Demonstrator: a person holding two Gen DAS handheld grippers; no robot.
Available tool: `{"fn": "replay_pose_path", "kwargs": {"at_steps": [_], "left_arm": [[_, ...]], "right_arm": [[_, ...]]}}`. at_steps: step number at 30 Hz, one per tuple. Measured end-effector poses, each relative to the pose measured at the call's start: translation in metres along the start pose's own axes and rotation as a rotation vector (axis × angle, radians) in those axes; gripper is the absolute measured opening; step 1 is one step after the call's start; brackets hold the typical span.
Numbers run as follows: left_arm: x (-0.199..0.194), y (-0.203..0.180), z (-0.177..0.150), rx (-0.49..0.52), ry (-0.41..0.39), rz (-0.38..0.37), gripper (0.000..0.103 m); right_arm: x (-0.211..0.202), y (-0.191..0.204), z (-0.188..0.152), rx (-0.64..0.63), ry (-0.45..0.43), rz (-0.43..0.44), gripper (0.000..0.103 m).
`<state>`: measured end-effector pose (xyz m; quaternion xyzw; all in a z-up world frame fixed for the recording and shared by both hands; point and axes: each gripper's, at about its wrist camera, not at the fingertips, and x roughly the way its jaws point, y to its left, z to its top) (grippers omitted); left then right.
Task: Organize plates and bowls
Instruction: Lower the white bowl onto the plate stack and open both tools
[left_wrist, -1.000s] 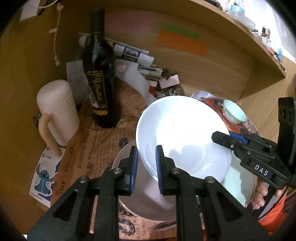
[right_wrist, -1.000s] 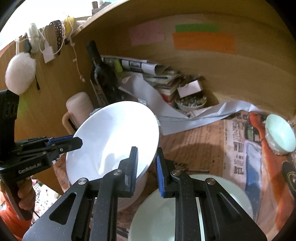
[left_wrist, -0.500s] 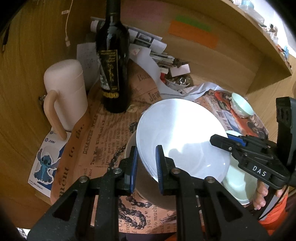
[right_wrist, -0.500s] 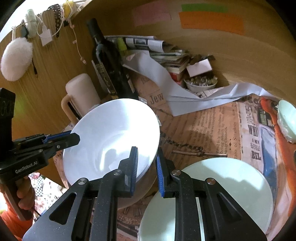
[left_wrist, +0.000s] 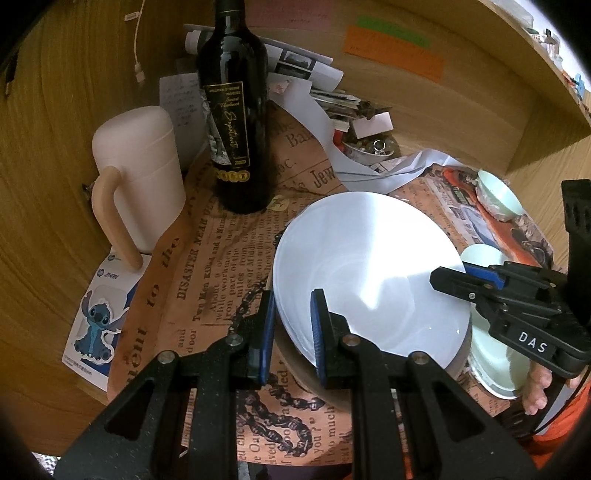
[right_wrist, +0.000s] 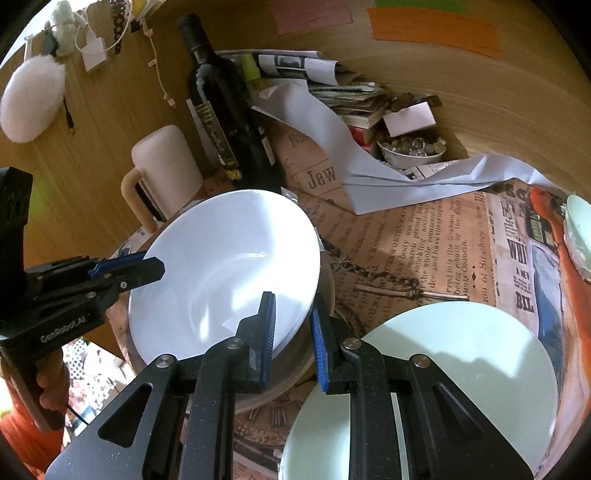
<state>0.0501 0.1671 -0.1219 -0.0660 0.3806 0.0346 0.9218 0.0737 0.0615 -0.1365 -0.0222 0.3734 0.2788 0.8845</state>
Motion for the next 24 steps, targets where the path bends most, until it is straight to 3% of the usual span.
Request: {"fn": "replay_pose_path", "kwargs": {"at_steps": [13,16,21,24], "left_arm": [[-0.002,-0.004,-0.004,0.019,-0.007,0.021,0.017],[-0.007,-0.006,0.002,0.023,-0.026,0.023,0.018],[-0.021,-0.015,0.013,0.039,-0.079,0.017,0.028],[-0.030,-0.024,0.024,0.043,-0.121,-0.005,0.048]], "right_arm": [[-0.005,0.005,0.000,-0.047,-0.008,-0.034,0.020],[-0.013,0.004,0.003,-0.044,-0.041,-0.045,0.026],[-0.034,-0.005,0.010,-0.031,-0.107,-0.061,0.044],[-0.046,-0.015,0.015,-0.013,-0.141,-0.080,0.045]]}}
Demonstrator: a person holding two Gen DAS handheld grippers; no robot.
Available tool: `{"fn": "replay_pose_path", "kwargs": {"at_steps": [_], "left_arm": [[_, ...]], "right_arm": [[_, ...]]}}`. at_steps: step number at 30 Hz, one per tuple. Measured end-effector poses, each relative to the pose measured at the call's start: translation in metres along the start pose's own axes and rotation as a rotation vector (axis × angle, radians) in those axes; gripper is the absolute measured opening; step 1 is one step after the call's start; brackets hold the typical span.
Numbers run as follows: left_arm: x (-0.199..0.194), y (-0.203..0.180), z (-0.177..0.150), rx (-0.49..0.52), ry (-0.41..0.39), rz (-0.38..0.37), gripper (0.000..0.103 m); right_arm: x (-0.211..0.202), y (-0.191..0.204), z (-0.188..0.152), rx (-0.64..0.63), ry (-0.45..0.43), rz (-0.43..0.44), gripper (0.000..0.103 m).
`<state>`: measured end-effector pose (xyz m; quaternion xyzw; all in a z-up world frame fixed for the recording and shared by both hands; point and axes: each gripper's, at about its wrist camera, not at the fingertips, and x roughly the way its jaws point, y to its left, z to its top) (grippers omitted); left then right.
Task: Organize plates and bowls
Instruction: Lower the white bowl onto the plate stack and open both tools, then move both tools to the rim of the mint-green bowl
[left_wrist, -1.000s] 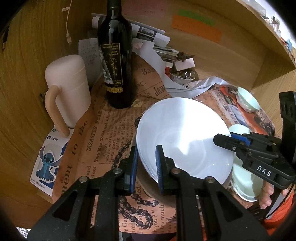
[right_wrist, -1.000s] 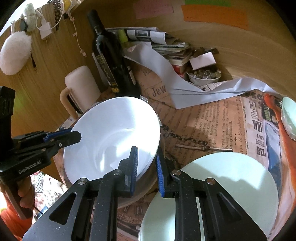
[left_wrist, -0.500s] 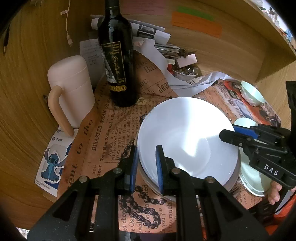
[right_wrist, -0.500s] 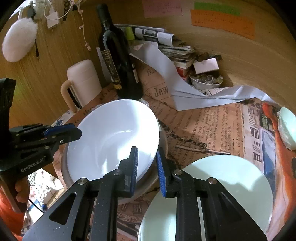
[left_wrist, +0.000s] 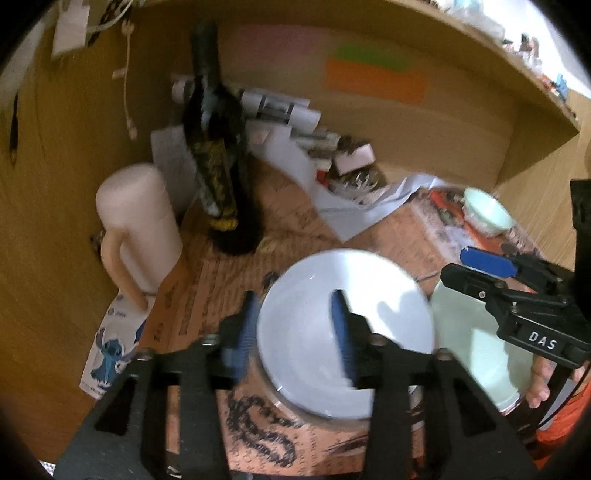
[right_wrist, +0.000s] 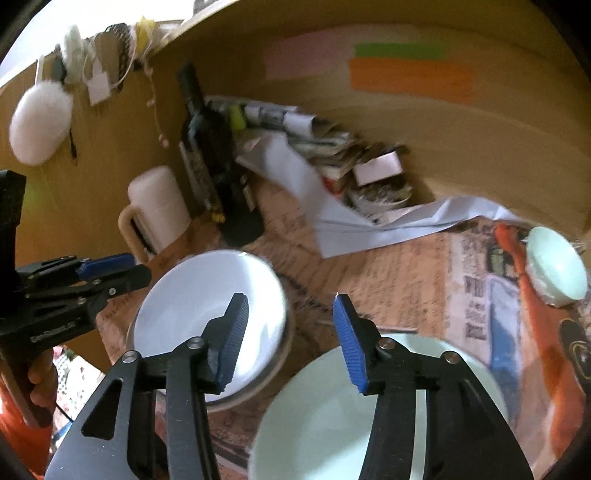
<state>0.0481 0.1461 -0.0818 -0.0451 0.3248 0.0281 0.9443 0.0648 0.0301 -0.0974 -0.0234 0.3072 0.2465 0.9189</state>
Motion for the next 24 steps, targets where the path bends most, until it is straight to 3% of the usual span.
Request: {"fn": "replay_pose_path", "kwargs": {"at_steps": [2,7,11,18,24], "left_arm": [[-0.003,-0.007,0.009,0.006,-0.028,-0.010,0.056],[-0.004,-0.030,0.031,0.045,-0.071,-0.047,0.062],[0.003,-0.052,0.049,0.070,-0.092,-0.074,0.068],[0.028,-0.093,0.081,0.124,-0.061,-0.132,0.072],[0.065,-0.130,0.100,0.178,0.014,-0.165,0.076]], "right_arm": [[-0.006,-0.010,0.004,0.017,-0.019,-0.016,0.045],[-0.024,-0.044,0.011,0.061,-0.067,-0.095,0.054],[-0.040,-0.074,0.016,0.095,-0.111,-0.165,0.055],[-0.068,-0.131,0.024,0.149,-0.171,-0.298,0.055],[-0.077,-0.175,0.025,0.179,-0.213,-0.474,0.057]]}}
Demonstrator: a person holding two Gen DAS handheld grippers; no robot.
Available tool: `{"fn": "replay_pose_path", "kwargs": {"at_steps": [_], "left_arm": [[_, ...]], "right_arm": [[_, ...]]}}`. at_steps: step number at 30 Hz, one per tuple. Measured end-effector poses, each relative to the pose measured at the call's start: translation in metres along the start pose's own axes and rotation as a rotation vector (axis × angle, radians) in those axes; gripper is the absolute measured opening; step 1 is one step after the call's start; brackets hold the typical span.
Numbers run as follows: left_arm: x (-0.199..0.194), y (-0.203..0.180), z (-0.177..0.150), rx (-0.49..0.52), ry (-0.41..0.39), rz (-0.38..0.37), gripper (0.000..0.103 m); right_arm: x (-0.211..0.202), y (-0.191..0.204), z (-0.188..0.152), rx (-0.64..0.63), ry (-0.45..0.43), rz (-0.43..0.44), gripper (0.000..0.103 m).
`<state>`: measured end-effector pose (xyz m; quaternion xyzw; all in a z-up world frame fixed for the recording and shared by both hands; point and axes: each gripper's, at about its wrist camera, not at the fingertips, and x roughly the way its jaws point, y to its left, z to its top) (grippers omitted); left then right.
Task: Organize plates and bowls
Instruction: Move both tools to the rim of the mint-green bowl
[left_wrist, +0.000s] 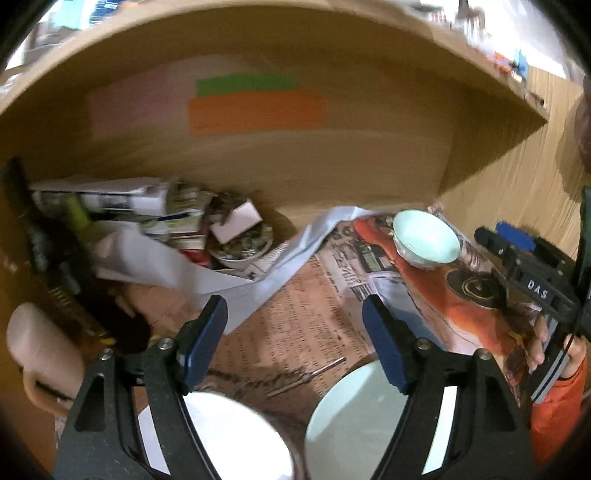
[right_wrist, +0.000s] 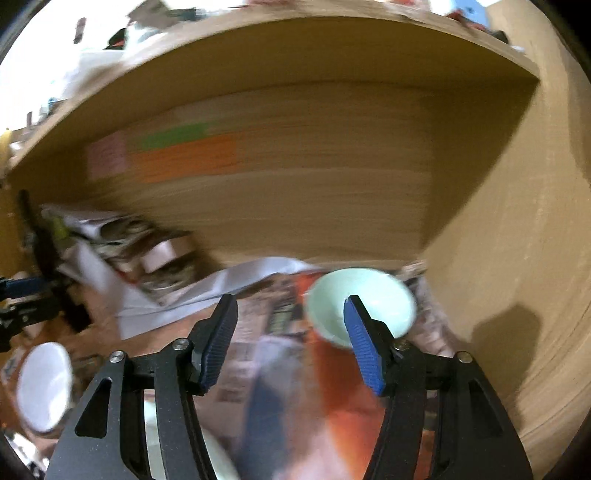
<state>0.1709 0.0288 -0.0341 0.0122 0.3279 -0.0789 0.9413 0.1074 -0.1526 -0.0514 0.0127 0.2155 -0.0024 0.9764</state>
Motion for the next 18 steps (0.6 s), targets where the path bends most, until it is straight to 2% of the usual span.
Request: {"fn": "replay_pose_path", "kwargs": {"at_steps": [8,12,18], "left_arm": [[0.056,-0.030,0.027,0.042,0.096,-0.035,0.076],[0.084,-0.043,0.037,0.073,0.137,-0.046,0.076],[0.122,-0.061,0.048,0.131,0.195,-0.052,0.076]], "right_arm": [[0.046,-0.046,-0.004,0.063,0.076,-0.080,0.058],[0.079,-0.070,-0.012,0.131,0.164,-0.074,0.058],[0.109,-0.089,-0.018,0.201,0.231,-0.105,0.058]]}}
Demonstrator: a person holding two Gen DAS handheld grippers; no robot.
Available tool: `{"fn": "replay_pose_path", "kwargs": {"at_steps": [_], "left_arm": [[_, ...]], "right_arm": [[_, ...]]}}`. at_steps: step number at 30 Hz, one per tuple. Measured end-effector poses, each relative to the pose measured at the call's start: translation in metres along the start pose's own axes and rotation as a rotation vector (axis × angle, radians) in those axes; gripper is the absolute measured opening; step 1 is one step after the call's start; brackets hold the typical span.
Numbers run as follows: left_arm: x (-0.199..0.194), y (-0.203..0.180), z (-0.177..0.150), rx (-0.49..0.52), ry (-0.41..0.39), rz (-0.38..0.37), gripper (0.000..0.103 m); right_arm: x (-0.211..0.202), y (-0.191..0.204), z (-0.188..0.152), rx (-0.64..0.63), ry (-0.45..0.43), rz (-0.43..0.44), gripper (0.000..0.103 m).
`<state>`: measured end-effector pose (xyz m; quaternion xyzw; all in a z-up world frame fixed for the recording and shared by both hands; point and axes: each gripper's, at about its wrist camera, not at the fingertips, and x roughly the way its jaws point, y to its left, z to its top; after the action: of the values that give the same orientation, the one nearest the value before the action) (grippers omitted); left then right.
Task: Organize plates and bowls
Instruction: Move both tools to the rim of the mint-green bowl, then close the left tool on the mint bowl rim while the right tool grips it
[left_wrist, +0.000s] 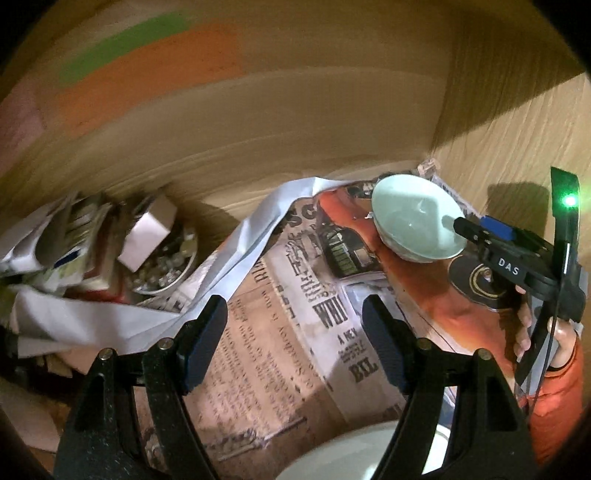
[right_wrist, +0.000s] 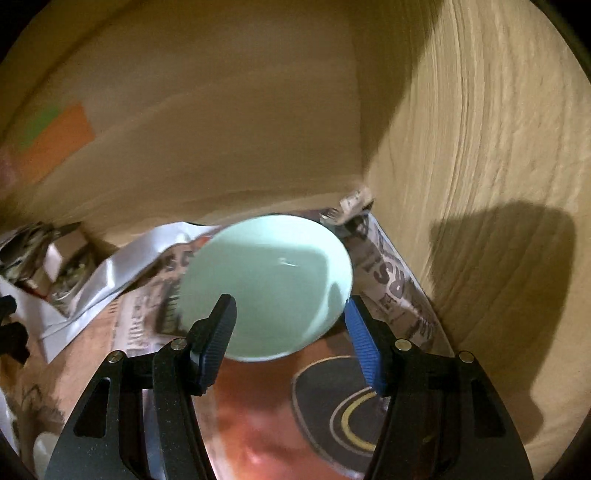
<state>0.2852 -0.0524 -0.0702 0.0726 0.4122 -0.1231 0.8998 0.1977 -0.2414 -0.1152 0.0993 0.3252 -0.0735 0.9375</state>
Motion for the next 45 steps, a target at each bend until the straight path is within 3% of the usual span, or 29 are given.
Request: {"fn": "replay_pose_path", "kwargs": {"at_steps": [5,13,18,30,33,35,41,45], "left_arm": [[0.022,-0.008,0.013,0.031,0.029,0.007,0.076],[0.045,-0.013,0.027,0.042,0.056,-0.008,0.076],[0.059,-0.018,0.030,0.052,0.077,-0.007,0.076],[0.089,-0.021,0.031,0.046,0.138,-0.001,0.075],[0.100,-0.018,0.029,0.037,0.164,-0.007,0.068],[0.106,-0.021,0.029,0.047,0.185,-0.017,0.051],[0.116,-0.033,0.025,0.087,0.222,-0.045,0.021],[0.115,-0.037,0.025,0.103,0.217,-0.026,0.018]], "right_arm": [[0.022,-0.003,0.001,0.006,0.041,-0.027,0.055],[0.045,-0.019,-0.005,0.040,0.117,-0.030,0.028],[0.043,-0.023,-0.009,0.041,0.125,0.022,0.025],[0.032,0.015,-0.031,-0.135,0.164,0.194,0.023],[0.031,0.019,-0.031,-0.138,0.174,0.223,0.022],[0.031,0.021,-0.031,-0.137,0.173,0.225,0.022],[0.028,0.025,-0.030,-0.151,0.157,0.225,0.022],[0.027,0.026,-0.030,-0.163,0.152,0.219,0.022]]}}
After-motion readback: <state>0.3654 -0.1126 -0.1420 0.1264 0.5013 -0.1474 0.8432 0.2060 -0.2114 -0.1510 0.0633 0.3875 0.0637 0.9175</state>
